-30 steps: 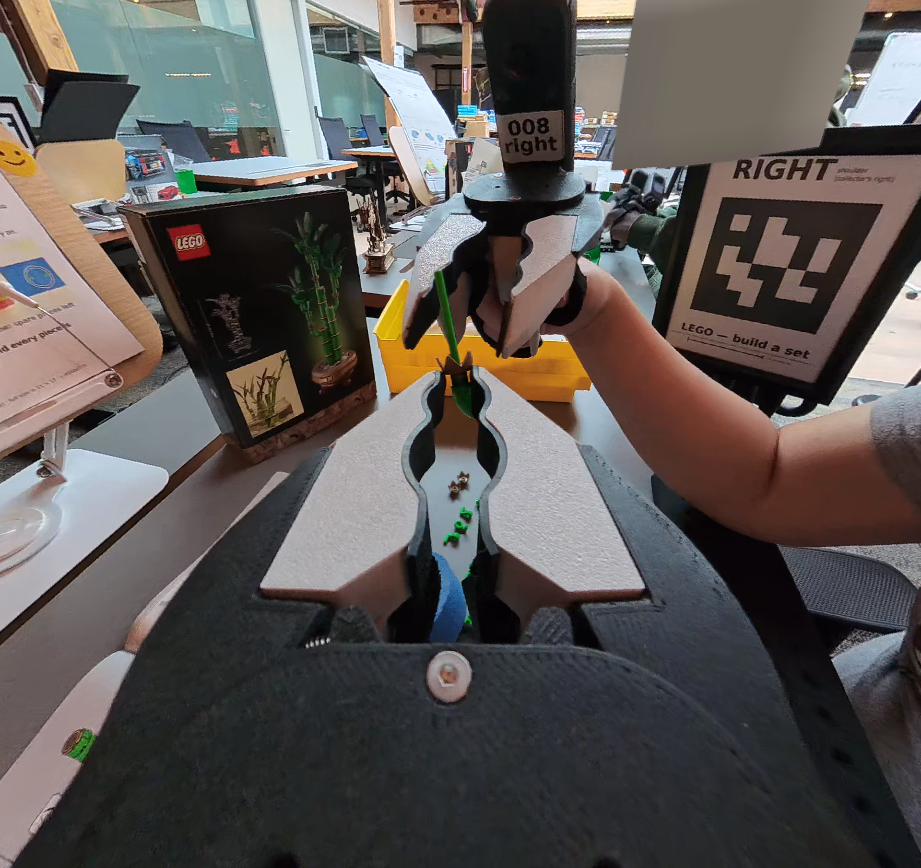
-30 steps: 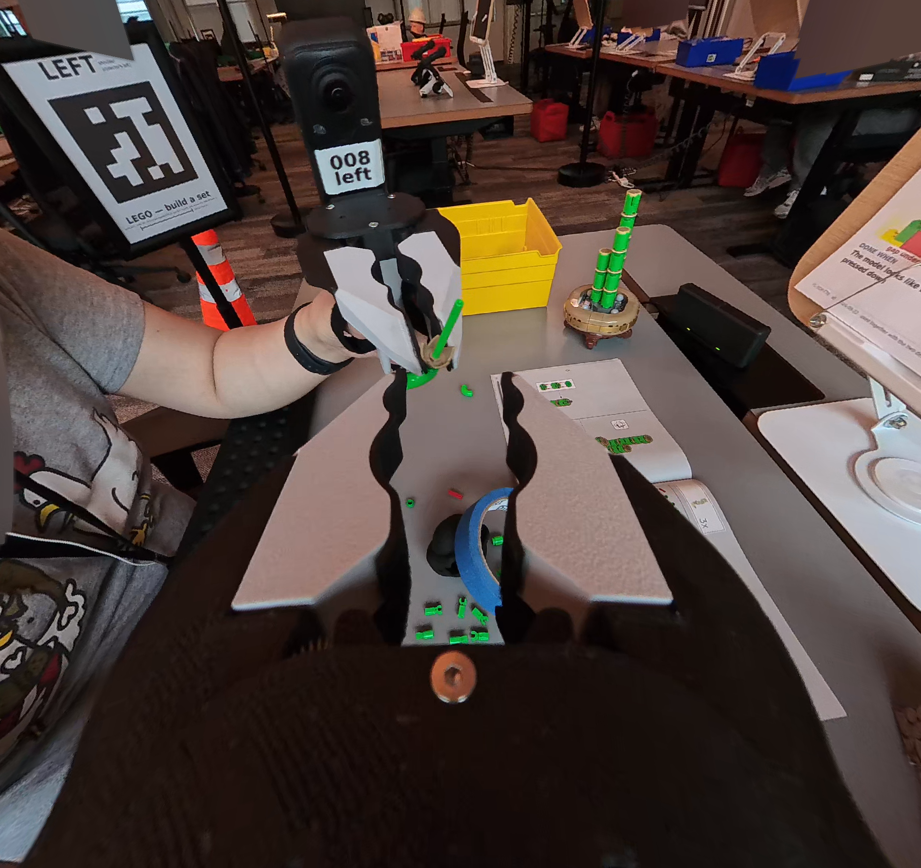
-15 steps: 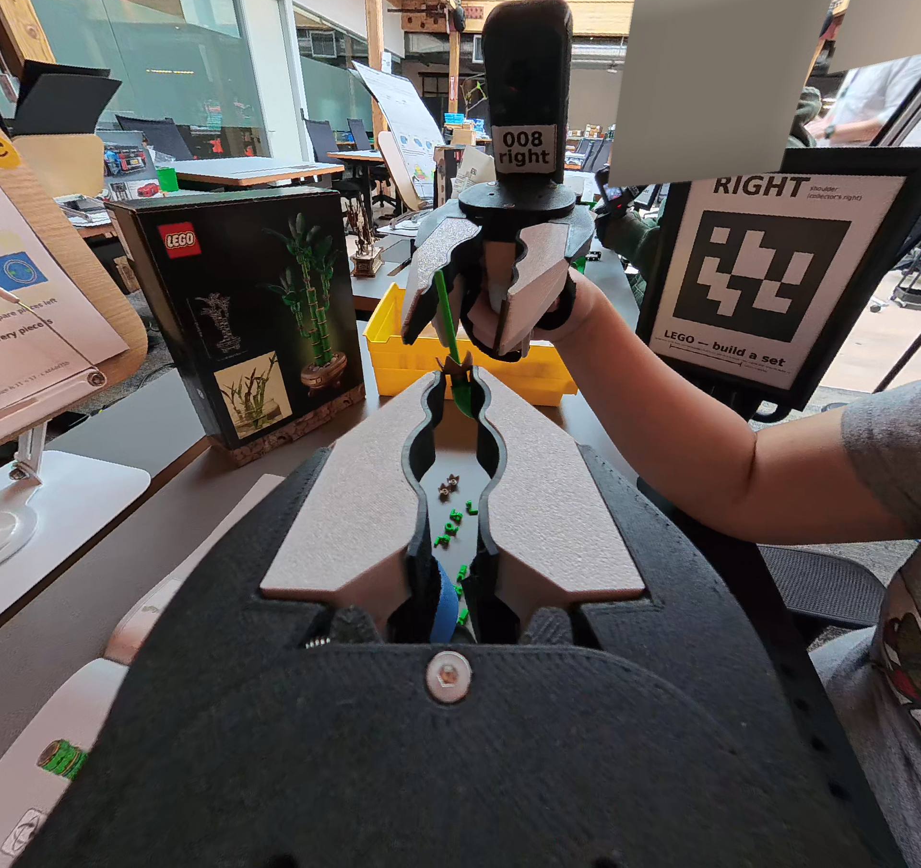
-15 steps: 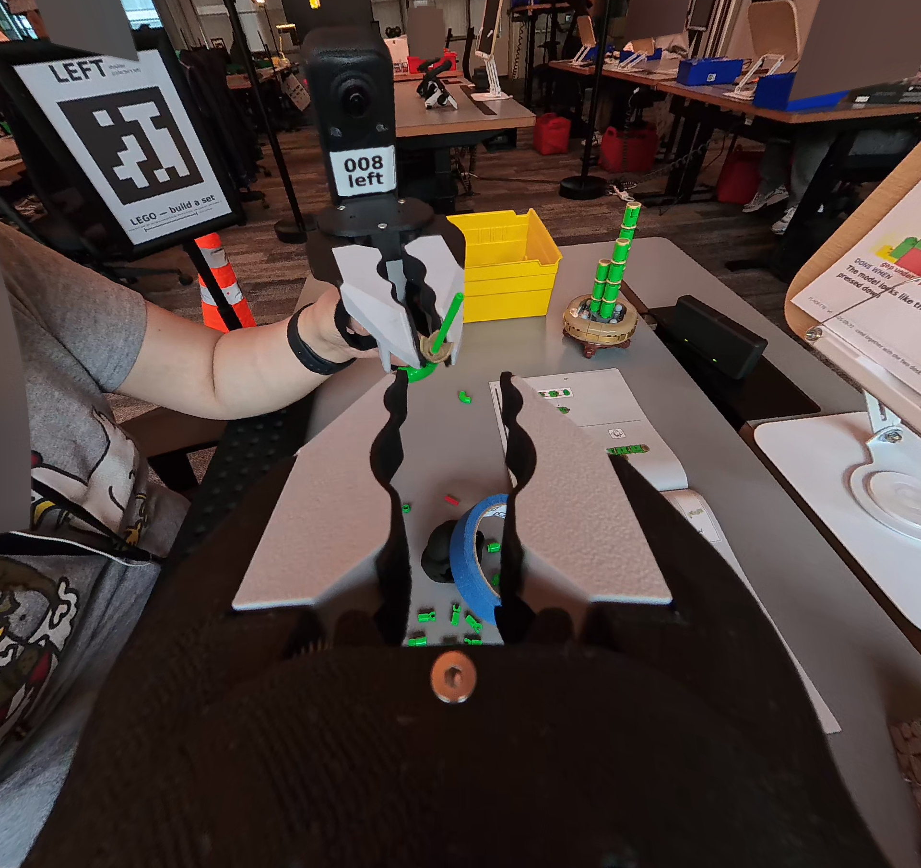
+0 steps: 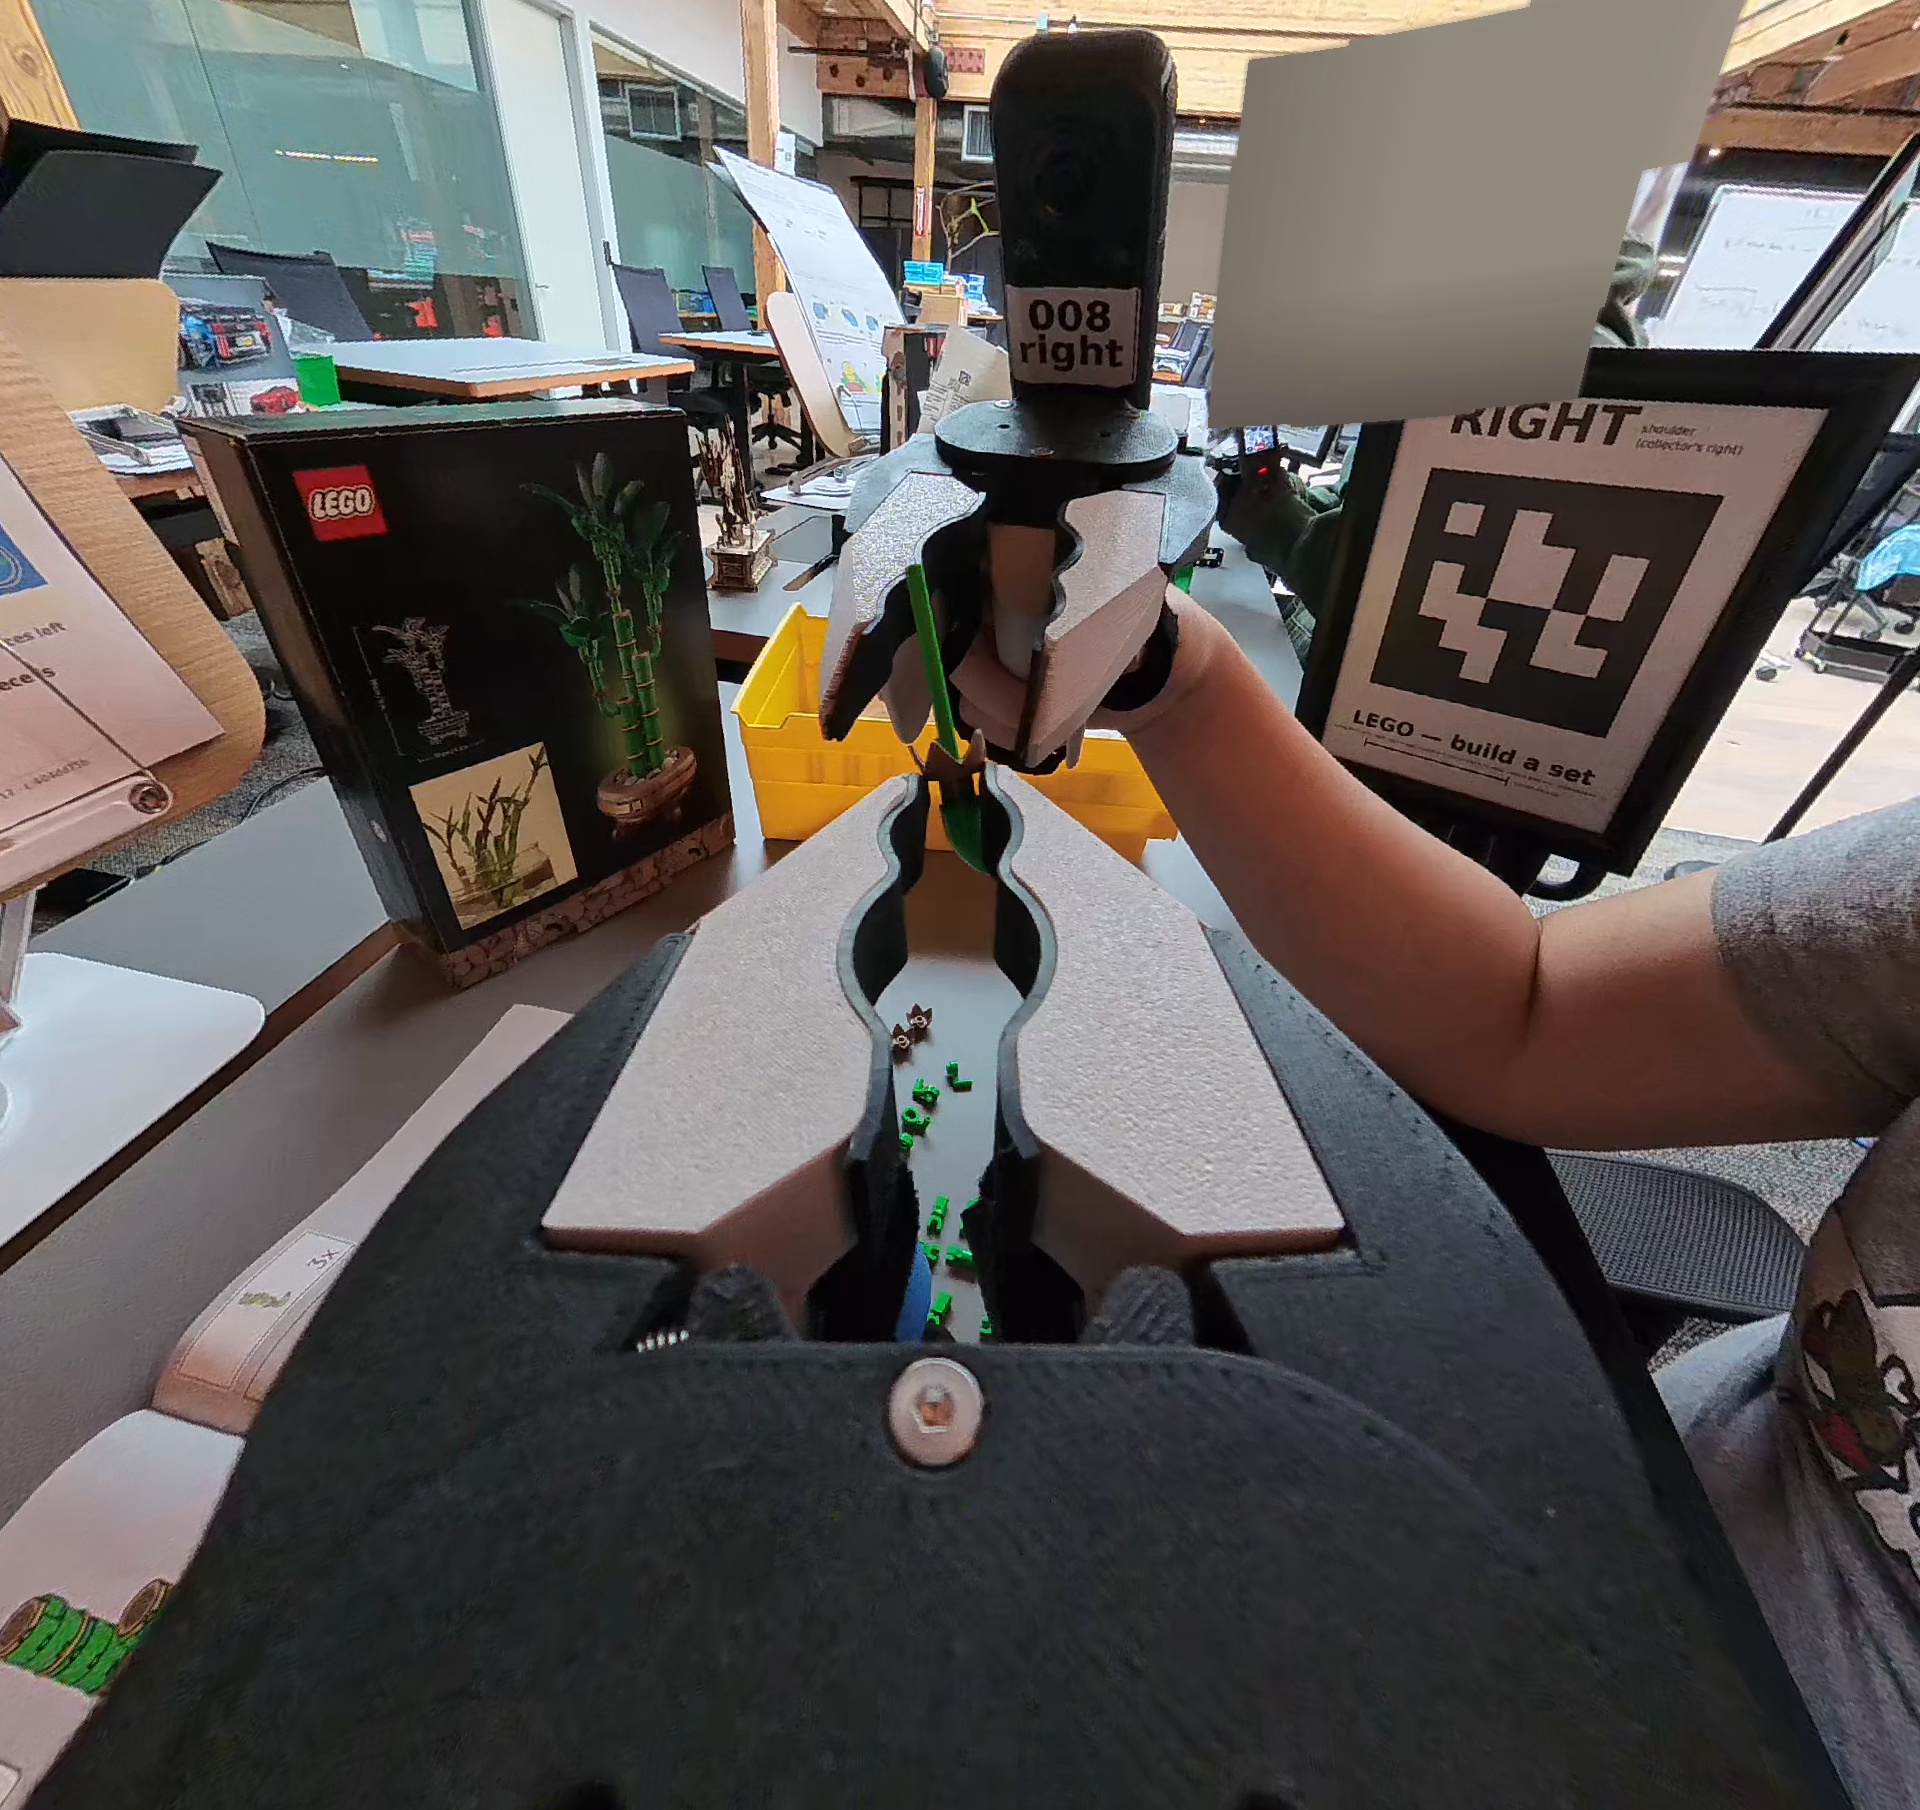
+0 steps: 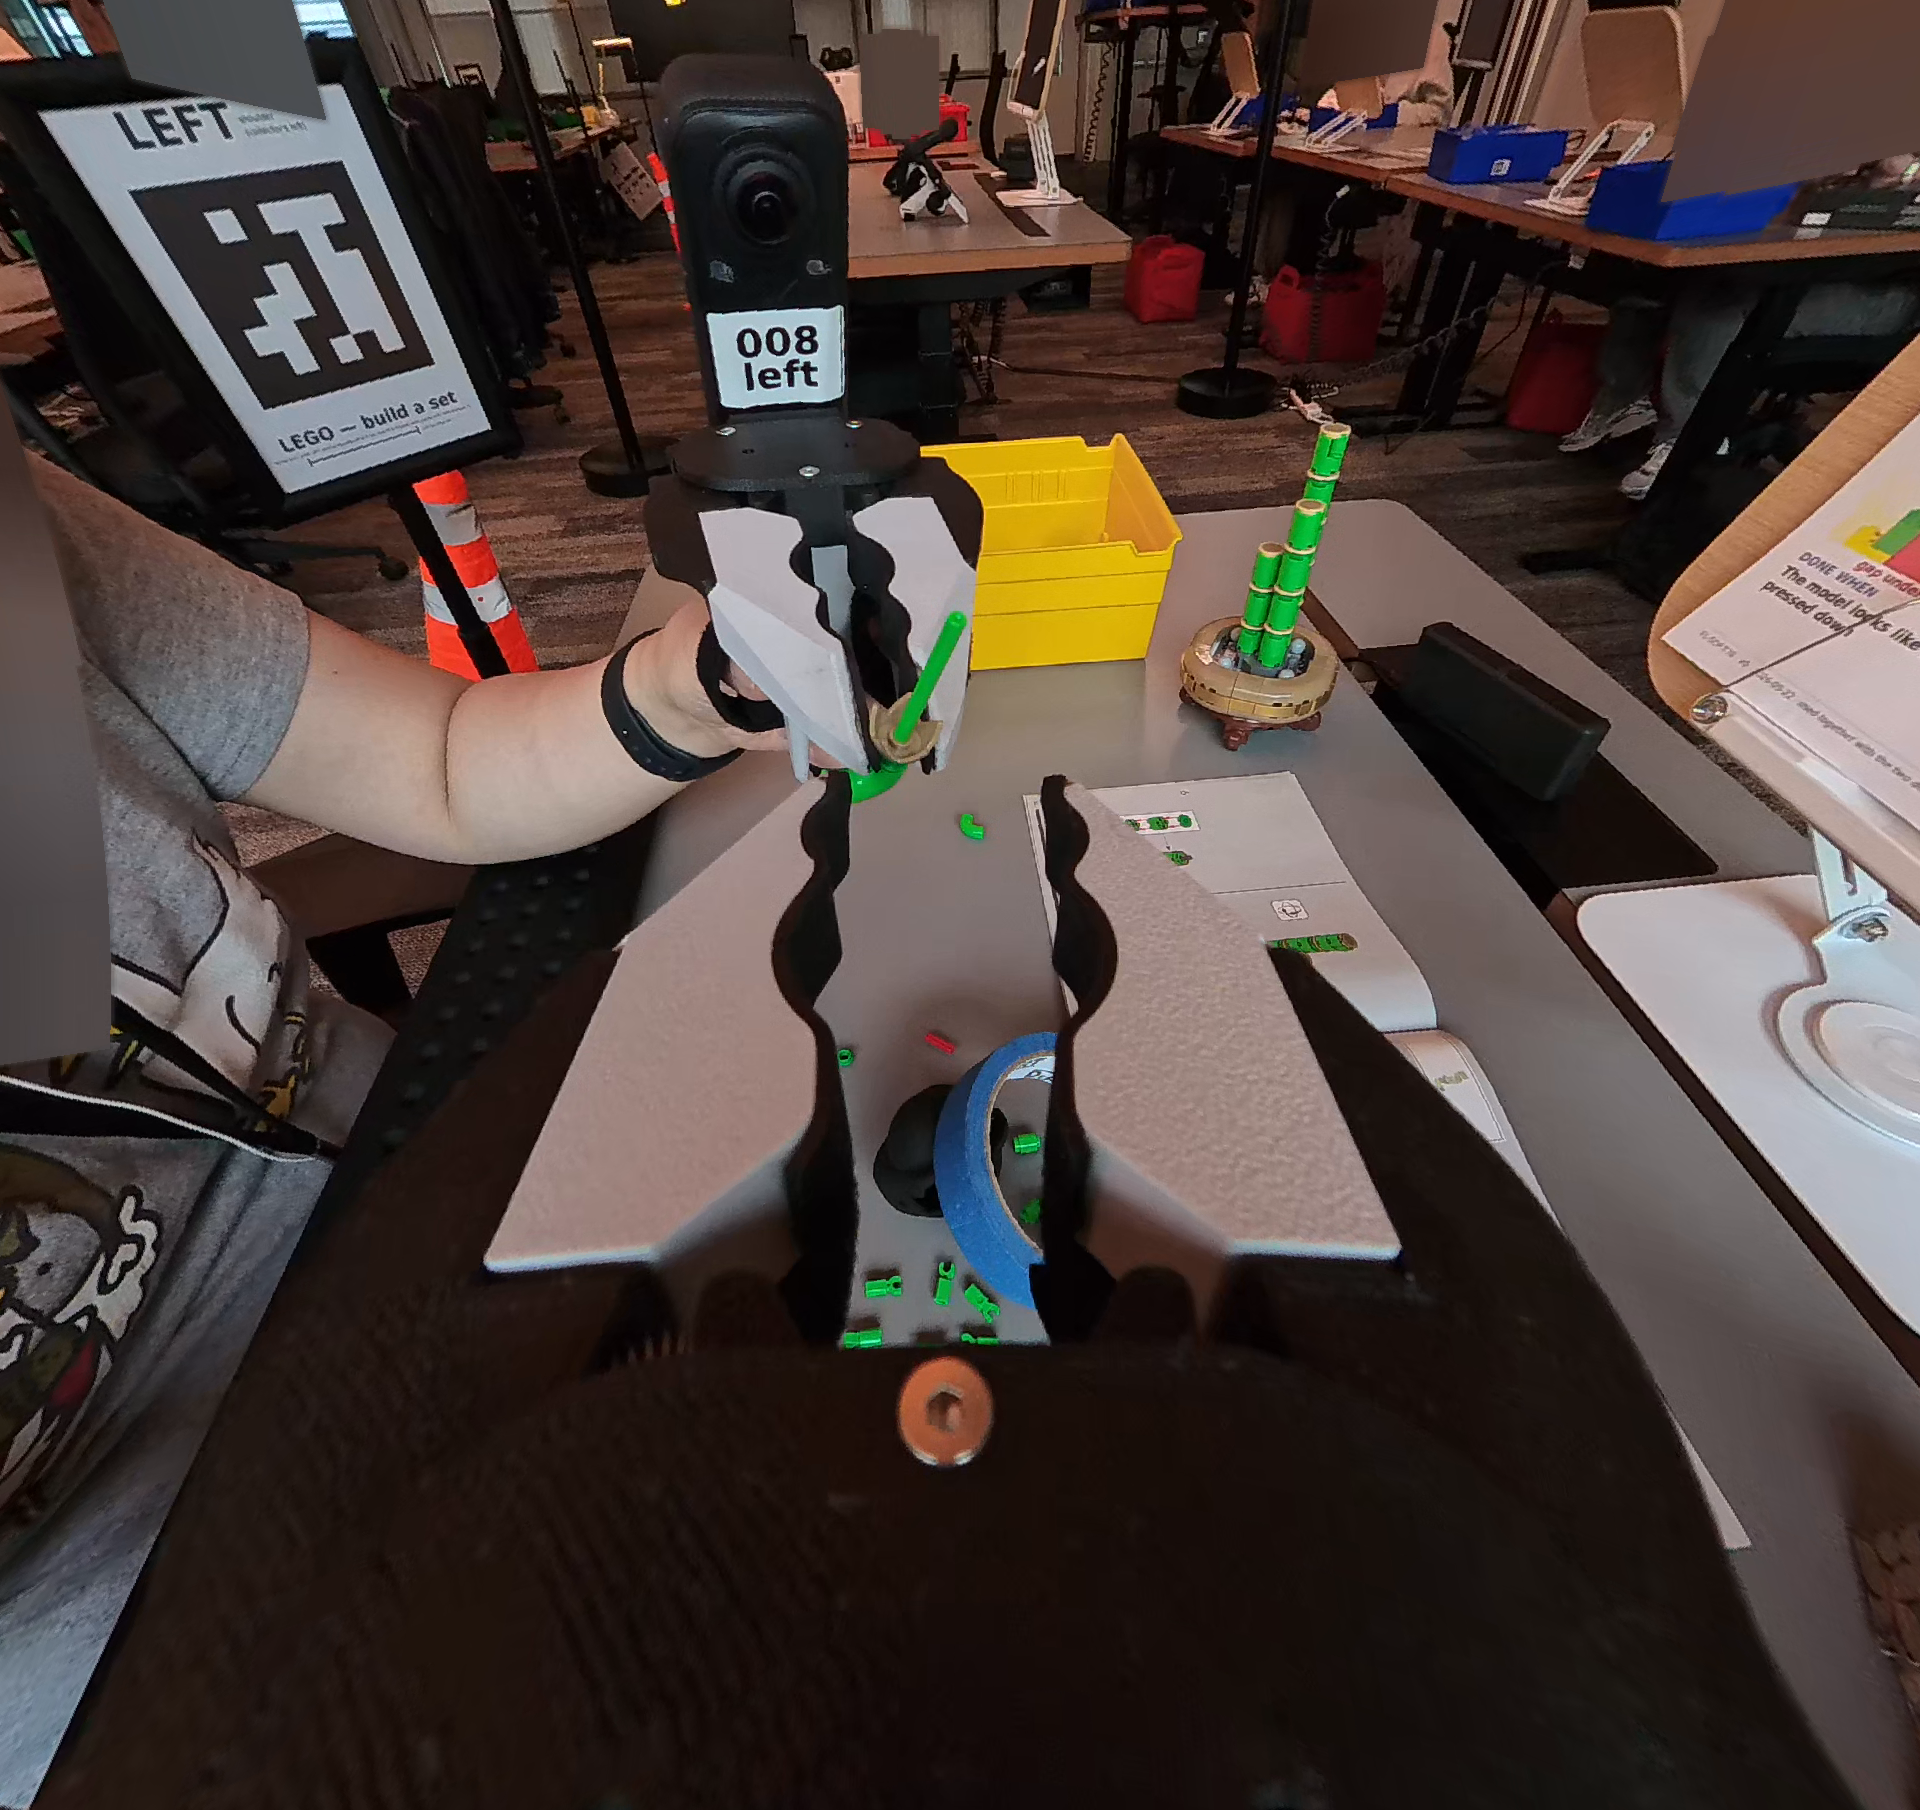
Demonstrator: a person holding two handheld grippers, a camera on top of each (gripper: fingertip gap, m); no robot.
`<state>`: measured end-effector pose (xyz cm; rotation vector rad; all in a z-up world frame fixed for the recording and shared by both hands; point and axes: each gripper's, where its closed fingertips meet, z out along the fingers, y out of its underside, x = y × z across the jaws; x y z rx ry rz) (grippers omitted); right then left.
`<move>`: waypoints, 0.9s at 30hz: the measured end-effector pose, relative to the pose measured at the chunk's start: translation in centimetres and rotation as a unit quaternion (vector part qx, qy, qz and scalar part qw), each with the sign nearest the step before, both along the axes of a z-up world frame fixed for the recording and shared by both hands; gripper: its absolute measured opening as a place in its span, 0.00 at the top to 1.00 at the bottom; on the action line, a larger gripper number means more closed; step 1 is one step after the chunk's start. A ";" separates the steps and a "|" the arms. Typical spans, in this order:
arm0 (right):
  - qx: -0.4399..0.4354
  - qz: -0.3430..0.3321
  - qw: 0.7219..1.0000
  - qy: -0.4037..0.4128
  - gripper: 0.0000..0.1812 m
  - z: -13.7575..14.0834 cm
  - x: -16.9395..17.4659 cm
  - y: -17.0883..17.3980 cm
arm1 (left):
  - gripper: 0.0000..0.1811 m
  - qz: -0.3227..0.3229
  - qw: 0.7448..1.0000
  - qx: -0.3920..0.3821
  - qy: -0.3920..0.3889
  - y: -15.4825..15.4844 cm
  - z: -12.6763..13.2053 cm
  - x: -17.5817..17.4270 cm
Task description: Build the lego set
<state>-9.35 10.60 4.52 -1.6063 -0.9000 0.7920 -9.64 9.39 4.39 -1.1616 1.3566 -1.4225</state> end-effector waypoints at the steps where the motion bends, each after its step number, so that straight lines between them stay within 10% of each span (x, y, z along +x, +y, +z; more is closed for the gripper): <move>1: 0.000 0.000 1.000 0.001 0.81 0.0 0.0 0.0 | 0.96 0.000 1.000 0.000 0.000 0.0 0.0 0.0; 27: 0.018 0.008 1.000 0.006 0.81 0.4 -0.1 -0.2 | 0.96 -0.023 0.999 -0.040 -0.014 0.0 0.5 -0.3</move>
